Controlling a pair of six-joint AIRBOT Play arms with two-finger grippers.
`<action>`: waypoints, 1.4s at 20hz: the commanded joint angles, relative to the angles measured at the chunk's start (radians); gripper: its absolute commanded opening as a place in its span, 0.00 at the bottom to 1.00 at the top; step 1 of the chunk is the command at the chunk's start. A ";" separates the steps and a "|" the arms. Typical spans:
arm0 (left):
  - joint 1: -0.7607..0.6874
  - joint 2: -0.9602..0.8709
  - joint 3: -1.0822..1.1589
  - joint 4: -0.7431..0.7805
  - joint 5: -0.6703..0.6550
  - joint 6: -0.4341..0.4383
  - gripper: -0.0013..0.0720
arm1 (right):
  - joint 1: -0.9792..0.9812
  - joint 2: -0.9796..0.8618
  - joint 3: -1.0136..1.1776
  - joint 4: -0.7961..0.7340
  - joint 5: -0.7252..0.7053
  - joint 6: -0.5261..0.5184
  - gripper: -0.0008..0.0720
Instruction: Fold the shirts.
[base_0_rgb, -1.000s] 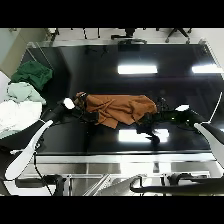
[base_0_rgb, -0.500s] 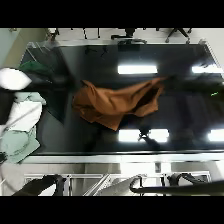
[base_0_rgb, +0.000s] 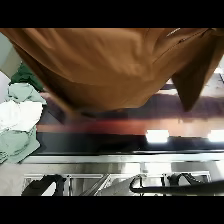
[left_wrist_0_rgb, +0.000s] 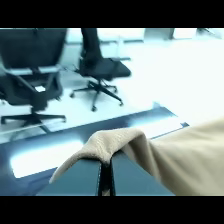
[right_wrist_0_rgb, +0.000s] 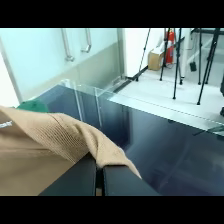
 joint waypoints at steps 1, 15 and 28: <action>0.028 -0.119 0.016 -0.003 -0.002 0.011 0.03 | -0.006 -0.050 -0.048 -0.009 0.004 0.001 0.04; -0.148 -0.925 -0.080 -0.002 0.264 0.060 0.04 | 0.116 -0.766 -0.325 -0.055 -0.105 -0.063 0.04; -0.069 -0.435 -0.533 0.010 -0.389 -0.183 0.97 | 0.005 -0.720 -0.251 -0.290 0.008 -0.073 0.77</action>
